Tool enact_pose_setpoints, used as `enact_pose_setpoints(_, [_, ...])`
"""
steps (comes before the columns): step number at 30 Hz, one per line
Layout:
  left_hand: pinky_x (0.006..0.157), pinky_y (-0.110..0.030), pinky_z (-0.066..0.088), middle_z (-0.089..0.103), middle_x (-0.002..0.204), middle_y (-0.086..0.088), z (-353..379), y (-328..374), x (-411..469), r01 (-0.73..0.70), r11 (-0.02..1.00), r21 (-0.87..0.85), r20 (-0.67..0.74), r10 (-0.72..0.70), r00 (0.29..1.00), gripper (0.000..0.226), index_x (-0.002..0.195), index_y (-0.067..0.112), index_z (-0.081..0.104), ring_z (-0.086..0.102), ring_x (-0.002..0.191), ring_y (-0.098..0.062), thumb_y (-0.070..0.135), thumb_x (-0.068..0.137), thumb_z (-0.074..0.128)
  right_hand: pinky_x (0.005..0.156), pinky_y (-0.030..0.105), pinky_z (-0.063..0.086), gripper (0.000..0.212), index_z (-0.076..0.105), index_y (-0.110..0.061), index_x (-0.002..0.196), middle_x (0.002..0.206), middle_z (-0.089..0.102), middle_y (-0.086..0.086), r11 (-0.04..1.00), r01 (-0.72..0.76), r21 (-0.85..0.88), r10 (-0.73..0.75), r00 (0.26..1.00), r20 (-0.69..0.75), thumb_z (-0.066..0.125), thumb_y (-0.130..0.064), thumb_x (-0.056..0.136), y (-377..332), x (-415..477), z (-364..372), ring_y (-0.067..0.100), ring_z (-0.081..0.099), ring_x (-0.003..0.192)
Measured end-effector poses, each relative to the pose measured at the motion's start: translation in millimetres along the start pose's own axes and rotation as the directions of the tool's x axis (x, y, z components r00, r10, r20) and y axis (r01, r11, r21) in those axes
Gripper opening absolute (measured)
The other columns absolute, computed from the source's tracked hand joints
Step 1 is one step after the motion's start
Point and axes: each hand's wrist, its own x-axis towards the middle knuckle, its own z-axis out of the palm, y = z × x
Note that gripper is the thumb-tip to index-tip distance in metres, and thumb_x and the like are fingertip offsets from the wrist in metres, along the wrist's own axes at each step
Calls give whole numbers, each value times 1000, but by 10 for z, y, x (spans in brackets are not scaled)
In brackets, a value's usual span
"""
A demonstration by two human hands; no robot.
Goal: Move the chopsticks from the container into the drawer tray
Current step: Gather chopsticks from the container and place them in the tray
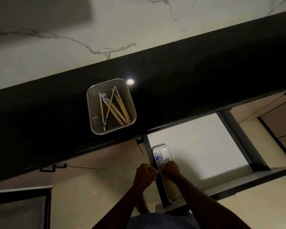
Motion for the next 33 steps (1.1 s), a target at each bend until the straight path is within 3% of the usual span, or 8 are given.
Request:
enact_pose_setpoints(5, [78,-40,66,79,87,-20,-1,-9,-5,-10,1000,0,1,10,1000,13,86,-2,78,78,80,-32,11,86,75,96,30,48,35,60,1,129,131,63,19,997,55,-55,-58,997,-57,52,-15,99,44,-10,57,30,62,121])
enact_pose_setpoints(12, [73,-35,66,78,84,-22,-24,-52,-6,12,1000,-23,-18,-13,1000,14,88,-4,76,79,76,-30,10,86,76,82,31,52,28,66,1,116,114,69,18,984,162,-79,-168,983,-75,52,-18,100,80,-105,161,27,68,104])
enact_pose_setpoints(15, [76,-39,66,78,83,-22,-17,-49,-7,9,1000,-3,-15,-9,1000,17,87,-5,76,79,75,-29,13,87,75,69,30,42,28,64,3,113,110,67,19,987,154,-55,-157,985,-70,46,-16,104,108,-132,193,28,67,101])
enact_pose_setpoints(17, [76,-38,66,78,82,-20,-10,-39,-10,4,1000,19,-11,-4,1000,19,85,-2,75,79,75,-27,17,88,74,76,29,45,24,63,-6,114,107,62,15,981,184,-67,-188,980,-59,46,-18,104,124,-146,212,21,62,95])
enact_pose_setpoints(21, [75,-36,65,78,77,-18,-2,-18,-10,-7,998,66,-18,9,1000,23,78,1,73,79,72,-26,22,89,72,108,33,42,44,48,-6,143,148,49,15,976,188,-109,-188,982,10,45,-29,106,138,-187,267,23,52,133])
enact_pose_setpoints(25, [75,-38,66,77,82,-22,-20,-11,-1,-6,999,31,-27,7,1000,26,84,-6,71,79,74,-28,19,90,71,95,35,49,32,57,-3,128,133,57,15,978,167,-128,-176,982,-63,50,-16,99,122,-139,234,26,60,120])
enact_pose_setpoints(29, [59,-19,59,76,86,-23,-50,-45,-8,5,1000,8,-40,-4,999,24,87,-8,72,74,63,-17,15,92,71,98,34,51,36,58,-3,133,131,62,15,980,186,-76,-192,978,-82,45,-20,104,183,-114,203,24,62,119])
enact_pose_setpoints(33, [66,-28,64,76,86,-26,-62,-94,2,14,1000,-6,-43,-14,999,23,87,-8,74,73,66,-21,14,91,71,87,32,56,31,67,-1,119,114,70,16,973,215,-78,-223,968,-114,49,-21,104,209,-81,214,26,68,104])
